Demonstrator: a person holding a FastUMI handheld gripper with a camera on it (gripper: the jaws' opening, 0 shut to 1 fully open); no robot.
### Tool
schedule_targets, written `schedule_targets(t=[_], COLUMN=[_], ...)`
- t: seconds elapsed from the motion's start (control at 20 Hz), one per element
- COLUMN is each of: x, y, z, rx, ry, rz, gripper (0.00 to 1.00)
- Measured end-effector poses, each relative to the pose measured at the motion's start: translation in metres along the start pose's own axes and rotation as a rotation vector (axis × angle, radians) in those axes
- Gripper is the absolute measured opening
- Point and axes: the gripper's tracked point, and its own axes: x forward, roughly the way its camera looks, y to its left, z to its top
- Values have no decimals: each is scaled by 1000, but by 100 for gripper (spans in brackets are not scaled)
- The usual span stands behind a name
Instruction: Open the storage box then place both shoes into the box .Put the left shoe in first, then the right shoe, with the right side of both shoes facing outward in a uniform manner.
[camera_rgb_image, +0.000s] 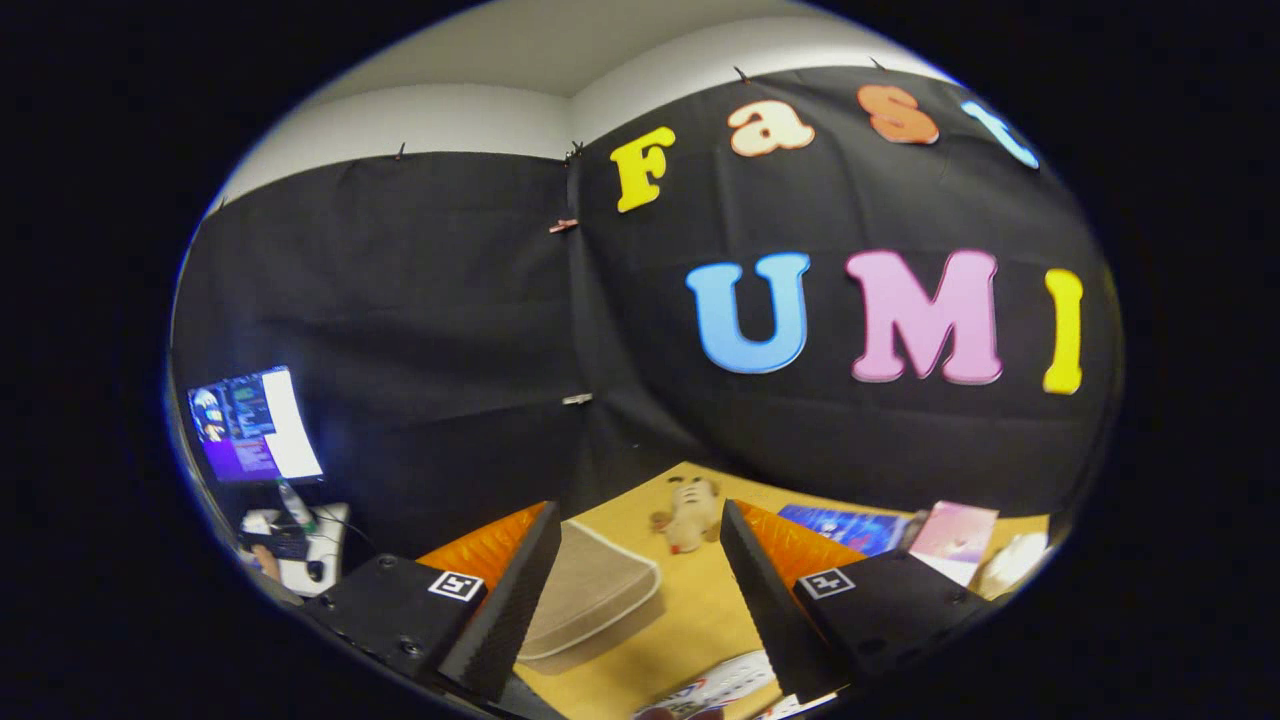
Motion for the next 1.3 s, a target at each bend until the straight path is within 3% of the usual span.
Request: schedule_targets(t=[0.35, 0.55, 0.8, 1.3], x=[44, 56, 70, 91], y=[14, 5, 3, 14], z=[-84, -159, -231, -241], rx=[430, 645, 834, 1133], ry=[153, 270, 405, 393], rz=[311, 393, 436, 598], gripper=[98, 98, 98, 97])
